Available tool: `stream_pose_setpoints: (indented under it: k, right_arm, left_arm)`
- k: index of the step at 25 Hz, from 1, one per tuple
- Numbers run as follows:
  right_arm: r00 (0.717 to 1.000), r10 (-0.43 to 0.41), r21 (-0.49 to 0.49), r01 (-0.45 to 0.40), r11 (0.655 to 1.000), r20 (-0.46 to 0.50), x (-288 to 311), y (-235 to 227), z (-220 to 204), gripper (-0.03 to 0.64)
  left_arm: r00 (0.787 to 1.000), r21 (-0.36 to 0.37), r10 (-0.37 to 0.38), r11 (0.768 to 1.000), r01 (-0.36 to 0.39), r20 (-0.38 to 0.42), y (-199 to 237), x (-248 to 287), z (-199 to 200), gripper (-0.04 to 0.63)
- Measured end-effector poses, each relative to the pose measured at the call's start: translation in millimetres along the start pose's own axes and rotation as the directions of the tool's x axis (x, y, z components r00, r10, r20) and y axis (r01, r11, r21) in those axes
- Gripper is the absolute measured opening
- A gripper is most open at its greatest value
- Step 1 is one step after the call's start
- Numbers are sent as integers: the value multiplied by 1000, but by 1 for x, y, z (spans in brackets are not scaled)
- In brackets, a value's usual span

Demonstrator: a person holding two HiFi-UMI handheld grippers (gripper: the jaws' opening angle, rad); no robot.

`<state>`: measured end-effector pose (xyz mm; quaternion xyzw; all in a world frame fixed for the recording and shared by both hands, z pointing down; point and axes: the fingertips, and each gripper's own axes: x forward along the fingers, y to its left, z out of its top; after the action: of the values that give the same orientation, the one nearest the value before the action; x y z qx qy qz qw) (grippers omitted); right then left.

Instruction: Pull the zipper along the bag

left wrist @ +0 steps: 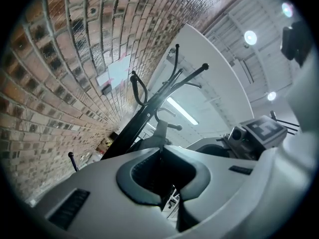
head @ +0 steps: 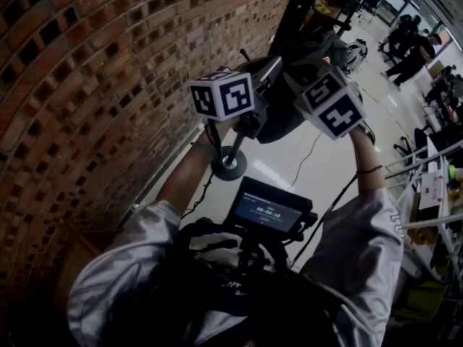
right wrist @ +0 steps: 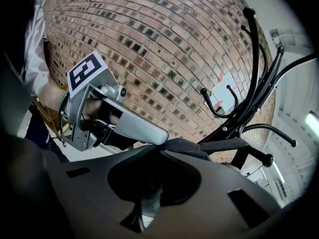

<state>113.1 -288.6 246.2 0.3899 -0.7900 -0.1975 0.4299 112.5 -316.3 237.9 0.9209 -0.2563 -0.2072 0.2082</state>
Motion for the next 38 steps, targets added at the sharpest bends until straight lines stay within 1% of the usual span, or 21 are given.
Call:
stream_pose_setpoints:
  k: [2,3,4,5,6,7,8,9,10,11,12,13,16,19,22,25,29,32,38]
  right_arm:
    - [1000,-11,-21,10,1000,-14,2,1,0,18]
    - [1000,20,-23,-21,1000,-23,3,7,-1,18]
    - [993,107,-17,-108,994,-40,6,23,-3,18]
    - [968,243,-4,-243,970,-64,10,53,-7,5]
    - [929,357,-10,-359,933,-95,17,90,-12,-7]
    - [912,386,-70,-398,915,-140,26,121,-20,-2]
    - [921,343,-164,-373,913,-186,37,143,-33,0]
    - [931,302,-216,-344,914,-207,45,159,-48,0]
    - [930,314,-175,-348,921,-192,50,173,-60,0]
    - [921,362,-72,-374,924,-141,52,183,-65,0]
    - [914,400,28,-399,917,-72,52,187,-64,0]
    - [913,409,93,-406,909,-10,52,184,-59,0]
    - [916,387,186,-401,897,110,50,170,-40,0]
    - [916,351,268,-394,879,194,46,155,-26,0]
    - [924,300,328,-367,871,237,41,143,-21,0]
    - [925,266,388,-358,850,270,37,135,-21,0]
    - [927,235,439,-349,828,294,35,127,-21,0]
    - [929,216,455,-339,824,301,34,122,-20,0]
    - [934,208,443,-325,836,292,33,127,-21,-2]
  left_arm:
    - [1000,8,6,1000,-6,1,1,-2,0,25]
    - [1000,21,7,1000,-7,-3,0,-3,0,25]
    - [1000,37,7,999,-6,-11,0,-3,-1,25]
    - [1000,52,5,999,-4,-24,-1,-4,-3,25]
    - [999,60,0,998,3,-35,-2,-6,-4,25]
    - [999,59,-9,998,11,-35,-3,-9,-4,25]
    - [1000,49,-19,999,20,-21,-4,-13,-3,21]
    - [1000,36,-28,999,28,-5,-4,-18,-1,20]
    - [999,28,-35,999,34,4,-3,-23,0,11]
    - [999,29,-34,999,34,6,0,-26,2,11]
    - [1000,36,-28,999,28,3,3,-30,4,11]
    - [1000,47,-17,999,17,-4,7,-33,6,11]
    - [999,83,22,996,-19,-30,20,-43,6,11]
    - [997,106,58,993,-52,-59,32,-53,-3,11]
    - [990,132,98,988,-85,-97,43,-61,-17,11]
    - [982,165,136,980,-114,-130,51,-65,-31,11]
    - [977,161,152,979,-128,-151,55,-67,-40,11]
    - [975,161,156,978,-131,-156,54,-69,-43,11]
    - [975,167,155,978,-129,-158,50,-70,-46,11]
